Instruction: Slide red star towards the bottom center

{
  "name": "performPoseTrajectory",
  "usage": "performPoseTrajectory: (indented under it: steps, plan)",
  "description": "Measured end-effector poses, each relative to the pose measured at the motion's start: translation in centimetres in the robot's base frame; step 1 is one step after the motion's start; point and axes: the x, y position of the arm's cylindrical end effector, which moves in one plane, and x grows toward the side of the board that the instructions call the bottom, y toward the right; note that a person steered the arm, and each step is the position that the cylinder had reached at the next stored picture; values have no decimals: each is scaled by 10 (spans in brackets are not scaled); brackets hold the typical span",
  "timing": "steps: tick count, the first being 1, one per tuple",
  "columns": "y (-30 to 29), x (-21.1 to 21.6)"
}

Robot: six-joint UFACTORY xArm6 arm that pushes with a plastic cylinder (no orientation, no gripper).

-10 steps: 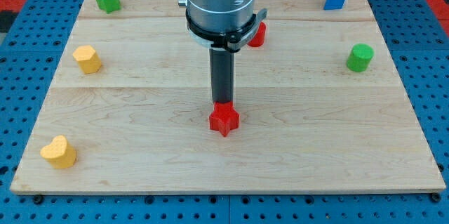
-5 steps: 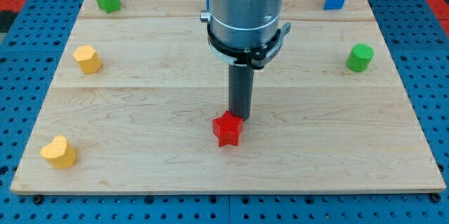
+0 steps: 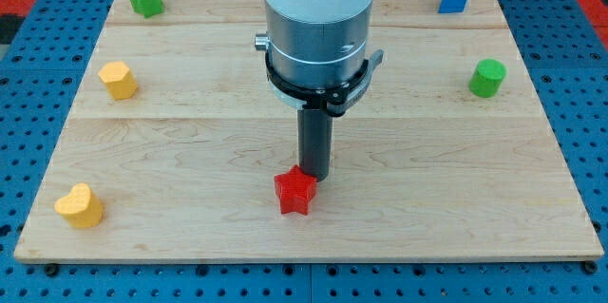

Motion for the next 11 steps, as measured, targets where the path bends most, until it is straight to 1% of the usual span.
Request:
performPoseTrajectory:
  steps: [1,2,5,6,7,8,9,10,11]
  plan:
    - [0,5]
    - [0,18]
    - [-6,18]
    - [5,5]
    - [-8,-29]
    - [-67,-30]
    - [-118,1]
    - [-111,32]
    - [-67,36]
